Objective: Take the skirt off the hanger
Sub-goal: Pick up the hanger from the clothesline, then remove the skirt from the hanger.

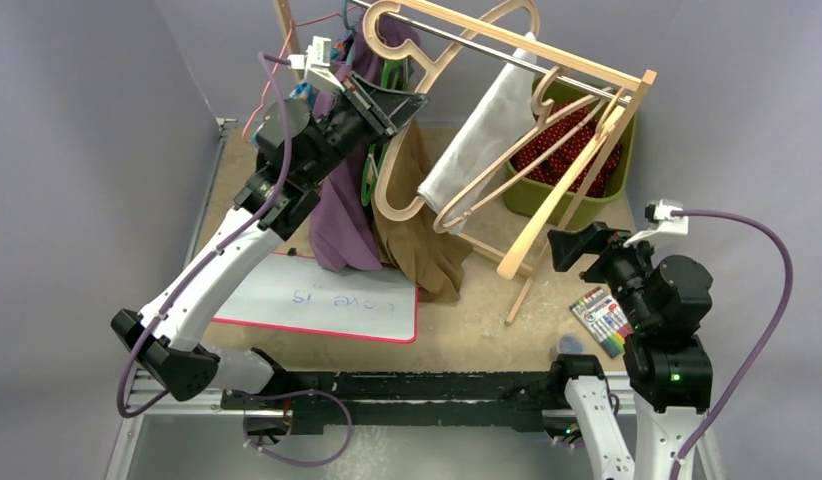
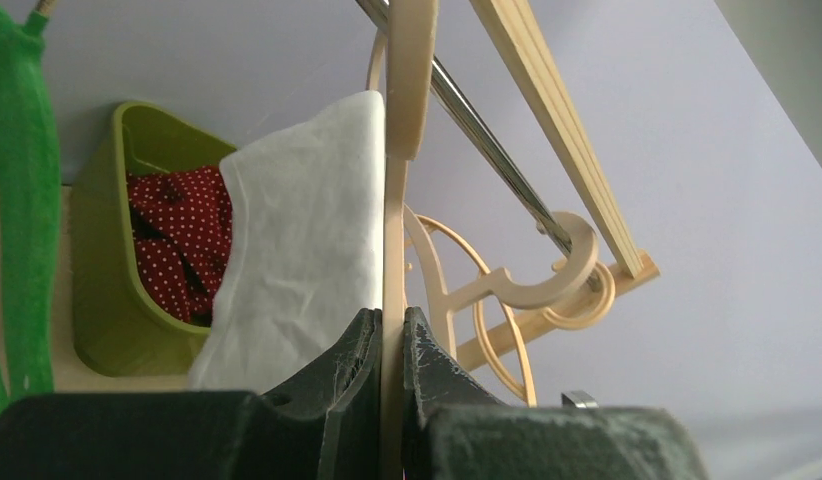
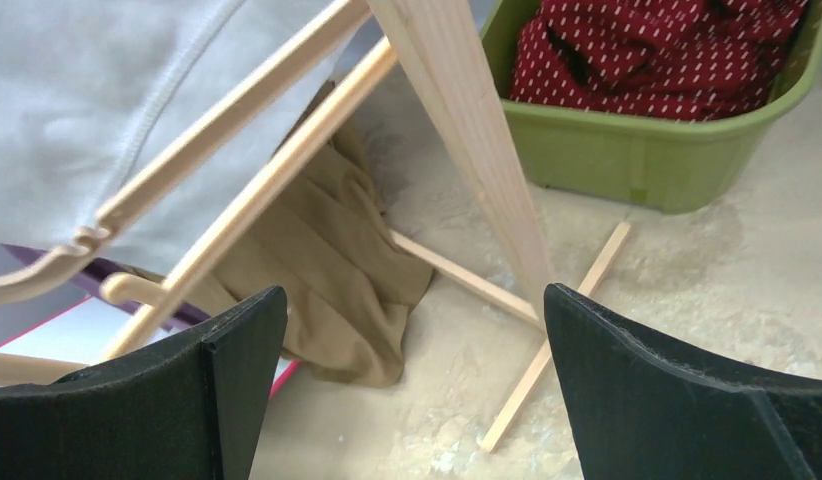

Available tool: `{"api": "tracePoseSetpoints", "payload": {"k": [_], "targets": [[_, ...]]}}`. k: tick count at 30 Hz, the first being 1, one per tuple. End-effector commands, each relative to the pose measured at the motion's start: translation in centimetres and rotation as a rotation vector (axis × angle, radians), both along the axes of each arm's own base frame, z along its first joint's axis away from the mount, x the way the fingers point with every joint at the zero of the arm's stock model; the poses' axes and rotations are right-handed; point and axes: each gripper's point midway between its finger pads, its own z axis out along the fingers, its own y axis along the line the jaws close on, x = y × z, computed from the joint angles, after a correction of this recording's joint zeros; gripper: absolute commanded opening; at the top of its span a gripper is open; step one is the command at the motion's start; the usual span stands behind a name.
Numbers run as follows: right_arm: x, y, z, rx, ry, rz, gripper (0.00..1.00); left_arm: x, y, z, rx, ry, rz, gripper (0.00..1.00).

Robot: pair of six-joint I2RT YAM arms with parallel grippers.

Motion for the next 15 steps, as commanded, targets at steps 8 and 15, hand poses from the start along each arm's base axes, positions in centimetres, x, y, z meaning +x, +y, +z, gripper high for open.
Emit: {"api": "tracePoseSetpoints", "payload": {"k": [8,15], "targets": [[-0.8,2.4,-5.8,0.114,0.178,0.101,0.99,-5.8,3.0,6.0,-0.100,-0.291,-0.047,0.00],[0.6,6.3,-10.4,0.288,0.262,0.285,0.99,-5.0,3.4,3.1,0.015,-0.290,0.010,0.00]]}}
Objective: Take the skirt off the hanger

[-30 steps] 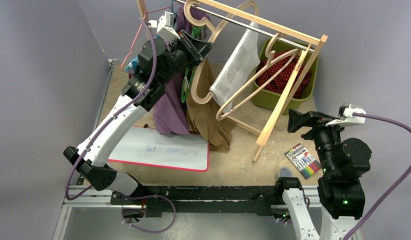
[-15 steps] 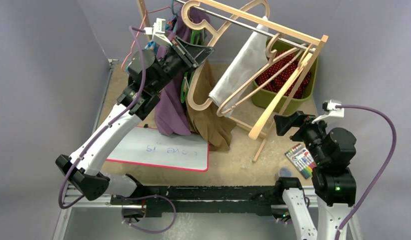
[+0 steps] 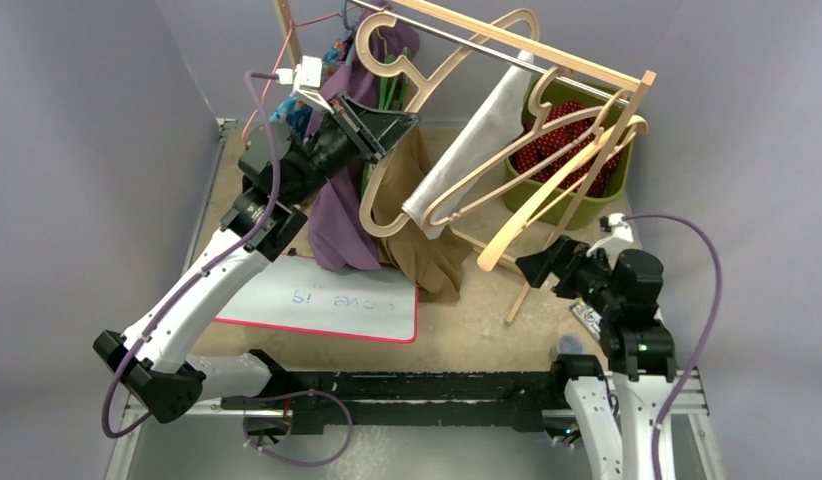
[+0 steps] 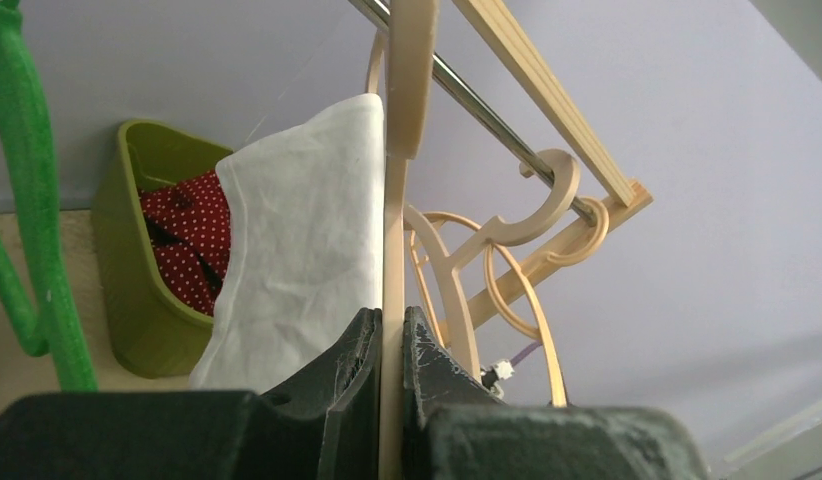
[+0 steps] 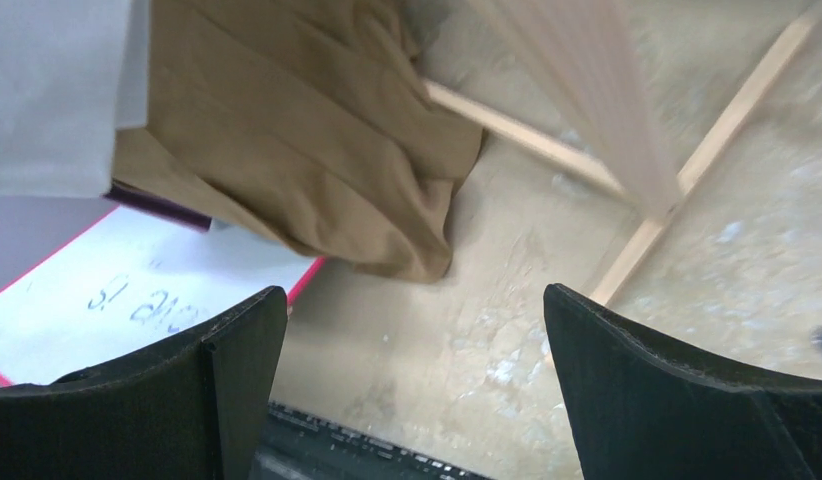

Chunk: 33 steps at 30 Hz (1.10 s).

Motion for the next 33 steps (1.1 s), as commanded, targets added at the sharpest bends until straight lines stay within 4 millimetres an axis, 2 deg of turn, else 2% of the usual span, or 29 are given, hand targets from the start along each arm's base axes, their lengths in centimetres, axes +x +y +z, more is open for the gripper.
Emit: {"api": "tracePoseSetpoints", "payload": {"k": [1,7,12,15,20,23,30,33], "targets": [[0.8,3.6,-0.7,0.170,-0.019,0.165,0.99,-1.6,1.9,3.2,-0.030,-0.160,0.040,0.00],[1.9,5.7,-0.7,0.259,-0.093,0.309,0.99,-0.9,1.6,0.5,0.021,-0.128,0.053,0.00],[3.2,6.0,0.4,0.241,-0.152,0.347,0.97,-0.5,1.0,-1.4,0.081,-0.112,0.038,0.00],[4.0,5.7,0.2,0.238,-0.147,0.331,0.97,-0.4,0.6,-2.8,0.111,-0.101,0.026,0.00],[6.4,3.8,-0.1,0.170,-0.126,0.197,0.96,-0.4,1.4,-4.1,0.175,-0.116,0.063,0.00],[8.1,2.2,0.5,0.101,-0.137,0.115,0.96,-0.5,2.0,-4.7,0.195,-0.126,0.090,0.00],[10.9,-0.6,1.4,-0.005,-0.180,-0.020,0.96,-0.2,2.0,-7.0,0.226,-0.109,0.089,0.00],[11.6,-1.3,1.5,-0.054,-0.188,-0.036,0.96,0.1,2.6,-7.7,0.204,-0.091,0.088,0.00]]}}
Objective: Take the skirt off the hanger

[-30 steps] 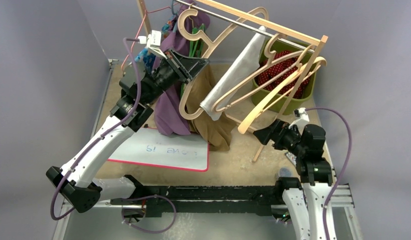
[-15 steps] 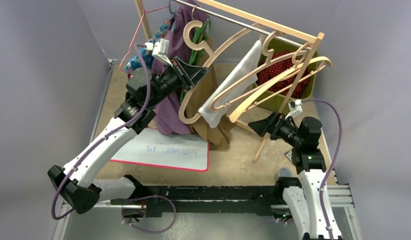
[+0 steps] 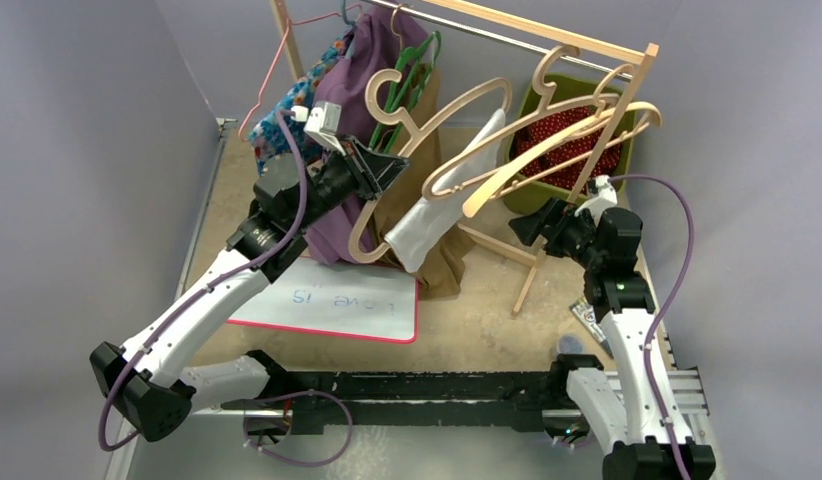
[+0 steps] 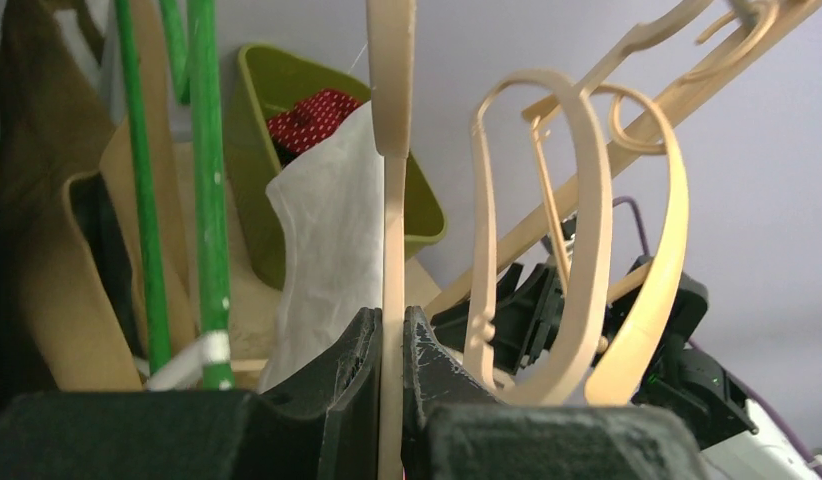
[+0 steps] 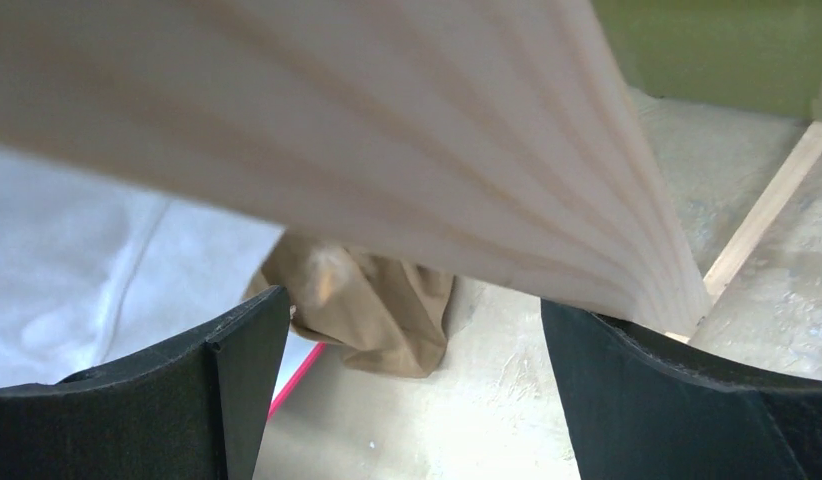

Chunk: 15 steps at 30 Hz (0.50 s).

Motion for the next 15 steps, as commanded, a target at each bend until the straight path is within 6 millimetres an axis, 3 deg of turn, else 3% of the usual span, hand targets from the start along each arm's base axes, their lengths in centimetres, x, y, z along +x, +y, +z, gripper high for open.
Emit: {"api": "tracePoseSetpoints", "payload": {"k": [1,5,15], "targets": [[2.6,-2.2,3.8,-0.149,-0.163,-0.068,0.96,0.1,1.6,1.5,-0.067,-0.065,0.018,0.00],[2.1,-0.4,3.9,-0.121,-0.201,0.041,0.96,1.0,2.6,1.1,-0.133,-0.033,0.005,0.00],[-3.4,4.6,3.5,0.066,-0.218,0.289,0.94,2.0,2.8,0.1,-0.192,0.010,-0.048,0.00]]}}
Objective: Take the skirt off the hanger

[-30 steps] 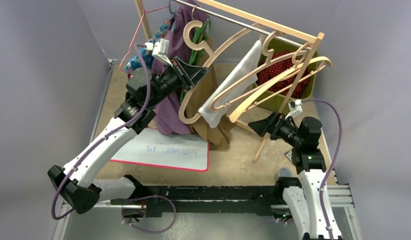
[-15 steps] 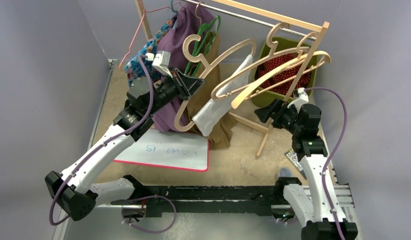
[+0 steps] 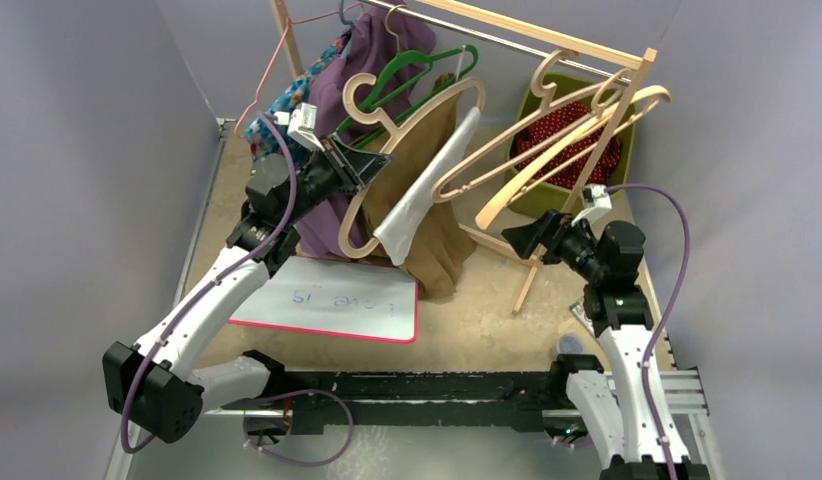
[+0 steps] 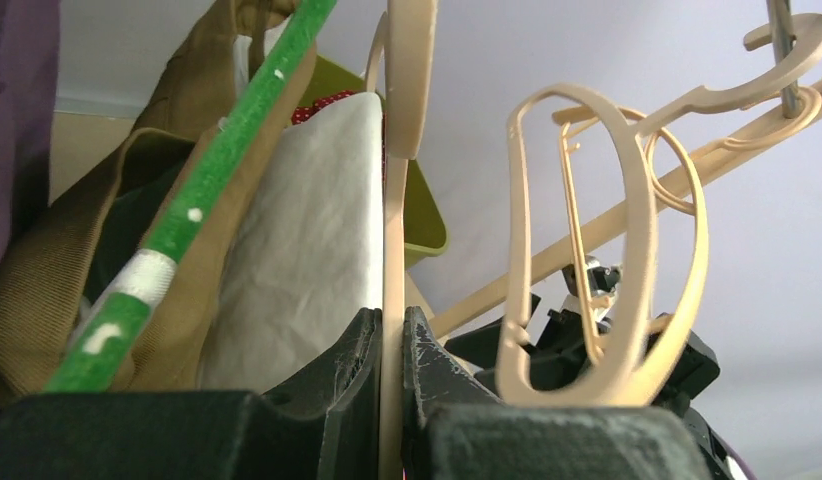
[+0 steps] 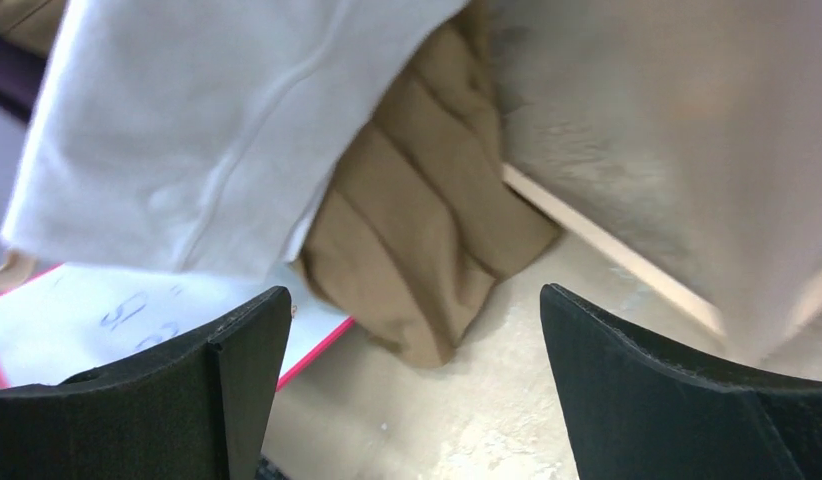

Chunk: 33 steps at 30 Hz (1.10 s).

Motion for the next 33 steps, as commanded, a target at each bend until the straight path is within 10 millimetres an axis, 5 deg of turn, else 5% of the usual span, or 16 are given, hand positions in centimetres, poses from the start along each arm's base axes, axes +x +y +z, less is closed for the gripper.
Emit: {"api": "tracePoseSetpoints", "payload": {"k": [1,10,20,33], "targets": [[-2.6,3.6,2.8,0.077,-0.116,0.204,0.94,-1.1,-0.3,3.6,-0.094,-0.105,-0.055,0.00],[-2.6,8.3,1.6,0.000,-0.111,0.305,0.90,-0.2,0.5,3.0,-0.054,-0.101,0.016,0.00],[-3.6,13.6,2.5,0.234,-0.270,0.395,0.91,-0.2,0.6,2.7,-0.046,-0.101,0.019,0.00],[-3.9,21.3,1.0,0.212,-0.294,0.419,0.91,-0.1,0.1,2.2,-0.046,-0.079,-0.013,0.00]]}}
